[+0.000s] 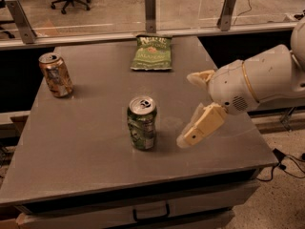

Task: Knock green can over

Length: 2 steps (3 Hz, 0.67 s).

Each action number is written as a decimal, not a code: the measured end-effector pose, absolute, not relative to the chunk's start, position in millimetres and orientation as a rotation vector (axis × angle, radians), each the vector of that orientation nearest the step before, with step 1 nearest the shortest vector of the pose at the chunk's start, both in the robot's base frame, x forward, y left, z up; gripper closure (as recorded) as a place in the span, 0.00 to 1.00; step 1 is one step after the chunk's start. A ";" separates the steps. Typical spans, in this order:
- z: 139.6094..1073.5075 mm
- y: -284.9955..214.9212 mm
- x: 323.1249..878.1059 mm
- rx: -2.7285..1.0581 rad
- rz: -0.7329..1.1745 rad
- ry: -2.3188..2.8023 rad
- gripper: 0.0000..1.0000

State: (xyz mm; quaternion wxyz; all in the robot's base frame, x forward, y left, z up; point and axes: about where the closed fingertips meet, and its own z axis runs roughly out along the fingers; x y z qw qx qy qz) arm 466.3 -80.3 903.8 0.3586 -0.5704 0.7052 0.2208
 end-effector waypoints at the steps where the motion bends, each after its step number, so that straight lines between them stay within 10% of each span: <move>1: 897.3 -58.5 469.8 -1.365 0.693 1.730 0.00; 2: 895.3 -39.7 472.8 -1.252 0.781 1.669 0.00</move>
Offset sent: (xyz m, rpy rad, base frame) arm 0.0133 0.0561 -0.0126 0.4621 -0.0005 -0.0686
